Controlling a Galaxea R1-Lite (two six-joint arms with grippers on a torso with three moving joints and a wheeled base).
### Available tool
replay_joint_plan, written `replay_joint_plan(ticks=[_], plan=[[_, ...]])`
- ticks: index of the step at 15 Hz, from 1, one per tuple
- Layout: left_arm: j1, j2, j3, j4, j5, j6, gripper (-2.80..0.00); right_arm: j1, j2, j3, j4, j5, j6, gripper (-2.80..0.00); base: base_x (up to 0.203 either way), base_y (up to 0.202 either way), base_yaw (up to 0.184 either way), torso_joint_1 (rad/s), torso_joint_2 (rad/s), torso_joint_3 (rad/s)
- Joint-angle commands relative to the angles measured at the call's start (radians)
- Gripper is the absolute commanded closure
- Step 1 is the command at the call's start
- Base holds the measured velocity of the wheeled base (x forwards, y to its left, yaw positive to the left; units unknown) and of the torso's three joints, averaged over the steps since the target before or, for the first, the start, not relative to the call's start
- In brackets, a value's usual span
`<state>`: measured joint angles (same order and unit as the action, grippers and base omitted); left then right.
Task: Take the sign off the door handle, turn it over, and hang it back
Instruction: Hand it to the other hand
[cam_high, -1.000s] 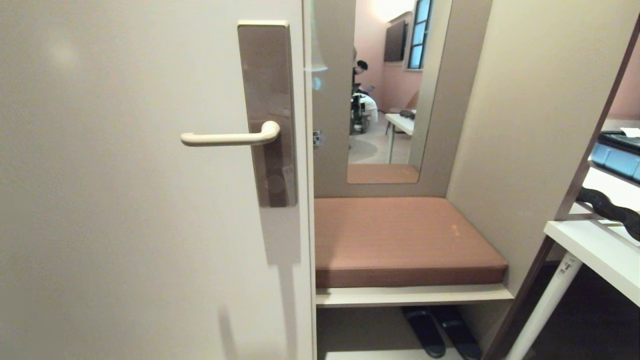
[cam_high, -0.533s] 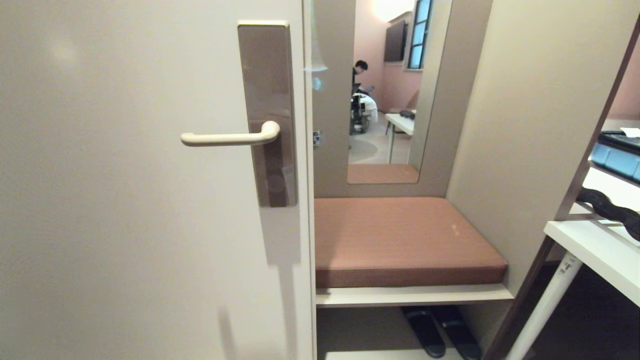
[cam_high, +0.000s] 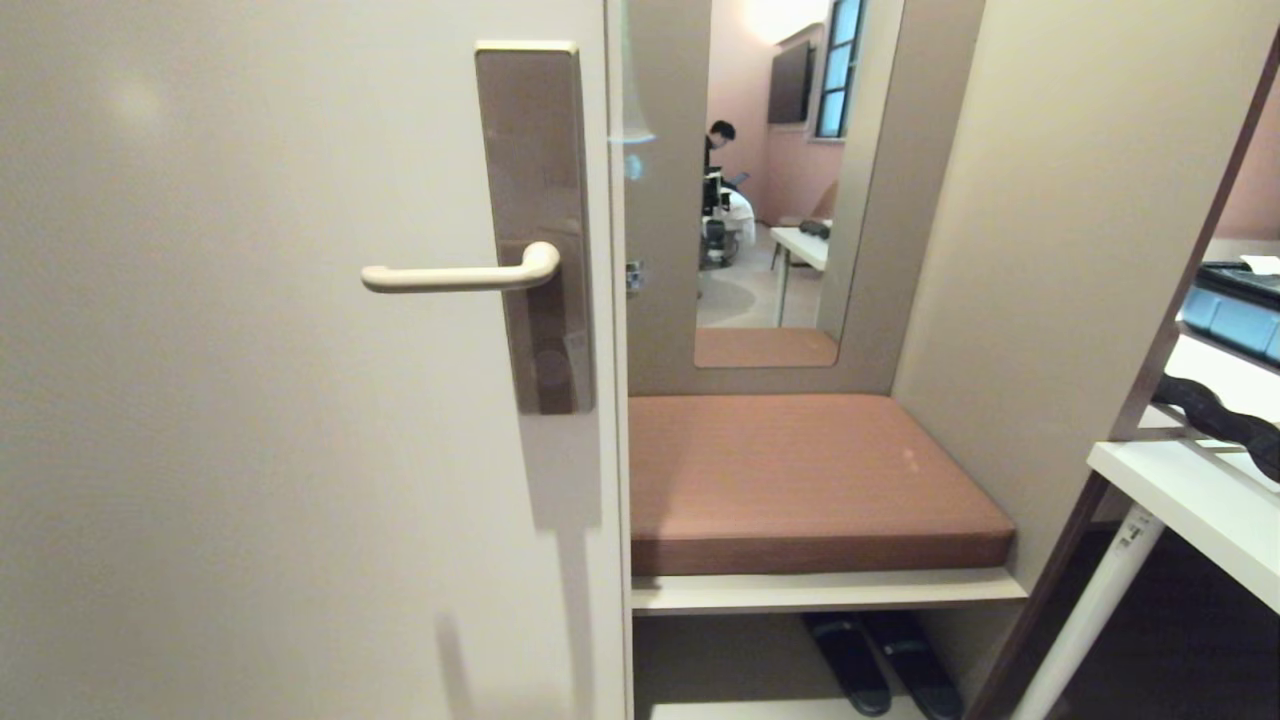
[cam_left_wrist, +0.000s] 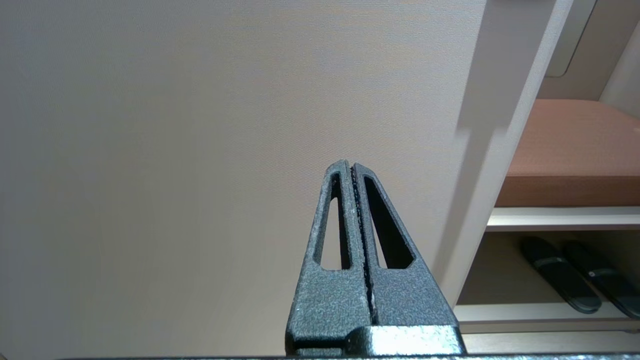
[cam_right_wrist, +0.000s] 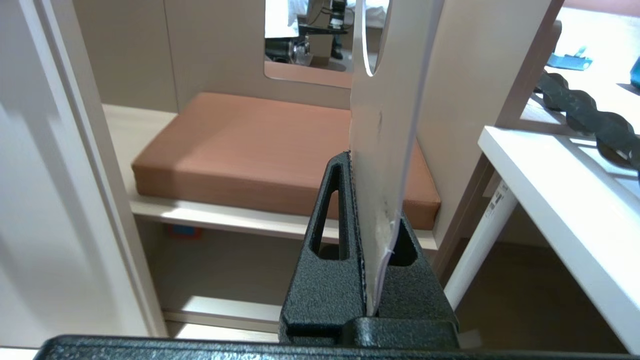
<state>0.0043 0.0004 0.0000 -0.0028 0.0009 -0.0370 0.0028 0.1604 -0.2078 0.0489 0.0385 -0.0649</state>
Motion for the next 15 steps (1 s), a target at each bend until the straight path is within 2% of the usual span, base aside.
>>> replay_joint_plan(ticks=[1,3,5,9,13,15], plan=[[0.000,0.000,0.000,0.000,0.001,-0.001,0.00,0.001,0.189,-0.100,-0.004,0.000,0.037,0.00,0.000,0.000,0.000,0.000,0.00,0.000],[0.000,0.000,0.000,0.001,-0.001,-0.004,0.00,0.001,0.313,-0.193,-0.013,0.000,0.098,0.00,0.000,0.000,0.000,0.000,0.00,0.000],[0.000,0.000,0.000,0.001,0.001,-0.003,0.00,0.001,0.423,-0.277,-0.020,0.003,0.120,0.00,0.000,0.000,0.000,0.000,0.00,0.000],[-0.003,0.000,0.000,0.000,0.001,-0.001,0.00,0.001,0.587,-0.387,-0.024,0.007,0.072,0.00,0.000,0.000,0.000,0.000,0.00,0.000],[-0.003,0.000,0.000,0.003,0.001,0.005,0.00,0.002,0.649,-0.401,-0.024,0.013,0.053,0.00,0.000,0.000,0.000,0.000,0.00,0.000],[-0.003,0.000,-0.003,0.006,-0.002,0.031,0.00,0.001,0.682,-0.423,-0.026,0.018,0.053,0.00,0.000,0.000,0.000,0.000,0.00,0.000]])
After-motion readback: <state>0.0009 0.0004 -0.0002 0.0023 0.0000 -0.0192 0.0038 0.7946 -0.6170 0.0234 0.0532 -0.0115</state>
